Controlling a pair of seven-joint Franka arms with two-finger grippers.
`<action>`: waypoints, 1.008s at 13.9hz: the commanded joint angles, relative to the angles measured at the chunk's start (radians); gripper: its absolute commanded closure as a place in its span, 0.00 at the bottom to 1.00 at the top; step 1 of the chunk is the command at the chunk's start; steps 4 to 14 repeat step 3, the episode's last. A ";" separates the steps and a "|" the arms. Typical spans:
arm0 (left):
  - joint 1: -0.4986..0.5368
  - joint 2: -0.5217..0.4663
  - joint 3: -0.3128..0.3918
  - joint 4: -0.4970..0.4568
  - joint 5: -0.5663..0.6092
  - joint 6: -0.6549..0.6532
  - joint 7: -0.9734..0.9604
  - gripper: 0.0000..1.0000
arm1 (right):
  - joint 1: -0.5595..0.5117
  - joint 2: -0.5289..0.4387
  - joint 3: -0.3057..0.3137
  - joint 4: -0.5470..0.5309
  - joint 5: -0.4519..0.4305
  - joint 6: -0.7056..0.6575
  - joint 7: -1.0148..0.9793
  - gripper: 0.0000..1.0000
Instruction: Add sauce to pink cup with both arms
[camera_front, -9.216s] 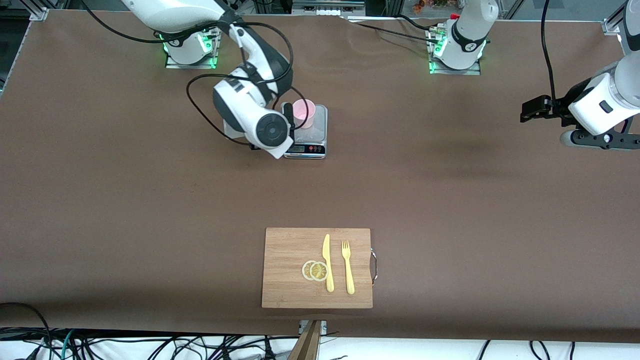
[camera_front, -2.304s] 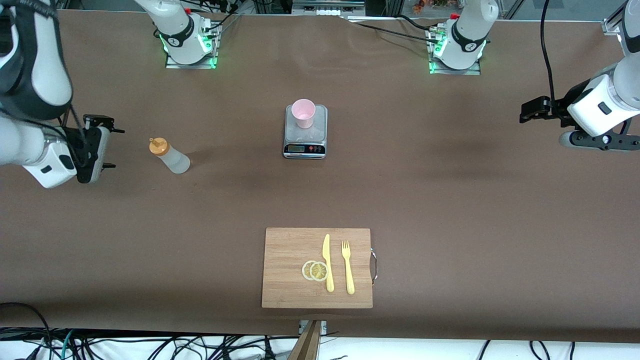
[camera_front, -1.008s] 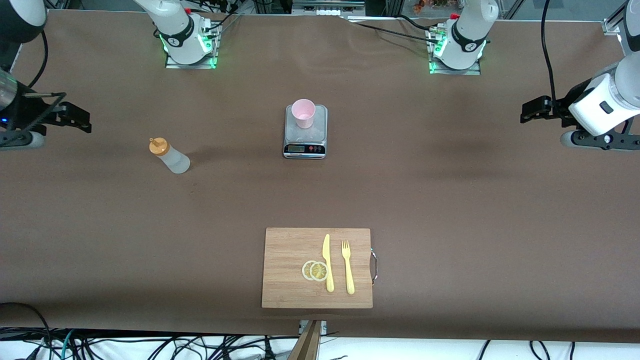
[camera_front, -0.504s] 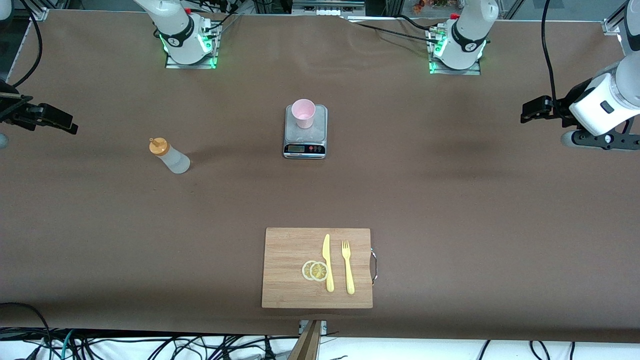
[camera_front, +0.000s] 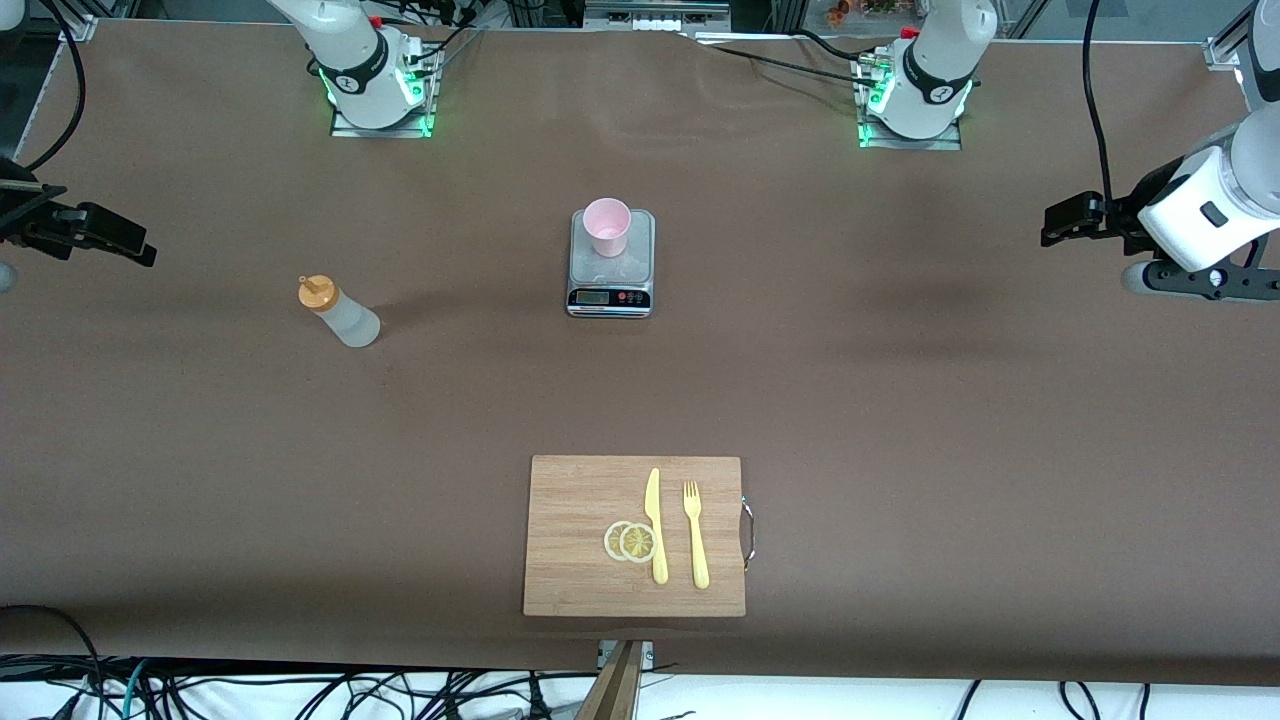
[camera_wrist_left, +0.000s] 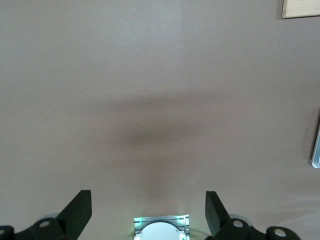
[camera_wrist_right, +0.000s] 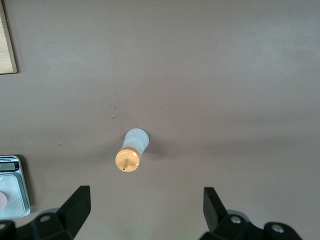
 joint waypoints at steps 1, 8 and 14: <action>0.006 0.020 -0.007 0.036 0.009 -0.010 0.022 0.00 | 0.000 -0.011 0.003 0.005 0.004 0.016 0.008 0.00; 0.006 0.020 -0.007 0.036 0.009 -0.010 0.022 0.00 | 0.000 -0.013 0.003 0.003 0.004 0.017 0.008 0.00; 0.006 0.020 -0.007 0.036 0.009 -0.010 0.022 0.00 | 0.000 -0.013 0.003 0.003 0.004 0.017 0.008 0.00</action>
